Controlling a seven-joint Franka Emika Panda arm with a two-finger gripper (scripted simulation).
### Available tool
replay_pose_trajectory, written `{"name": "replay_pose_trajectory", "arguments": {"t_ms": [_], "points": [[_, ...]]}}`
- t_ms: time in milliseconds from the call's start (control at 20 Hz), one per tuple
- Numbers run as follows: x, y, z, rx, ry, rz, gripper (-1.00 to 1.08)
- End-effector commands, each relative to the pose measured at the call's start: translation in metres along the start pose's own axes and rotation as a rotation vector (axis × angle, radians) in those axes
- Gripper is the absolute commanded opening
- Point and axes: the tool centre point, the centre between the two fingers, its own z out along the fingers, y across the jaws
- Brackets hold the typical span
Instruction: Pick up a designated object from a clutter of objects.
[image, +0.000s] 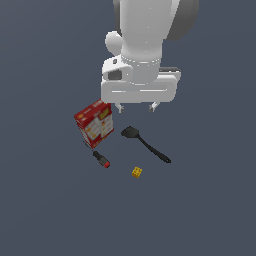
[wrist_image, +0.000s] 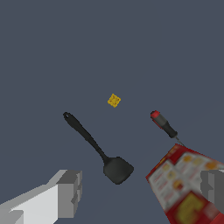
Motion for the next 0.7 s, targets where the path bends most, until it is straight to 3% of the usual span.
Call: {"name": "replay_pose_trajectory", "arguments": {"t_ms": [0, 650], "points": [[0.0000, 0.0000, 0.0000, 0.000, 0.000, 0.000, 1.00], [0.0014, -0.0055, 0.0008, 0.012, -0.014, -0.039, 1.00]]}}
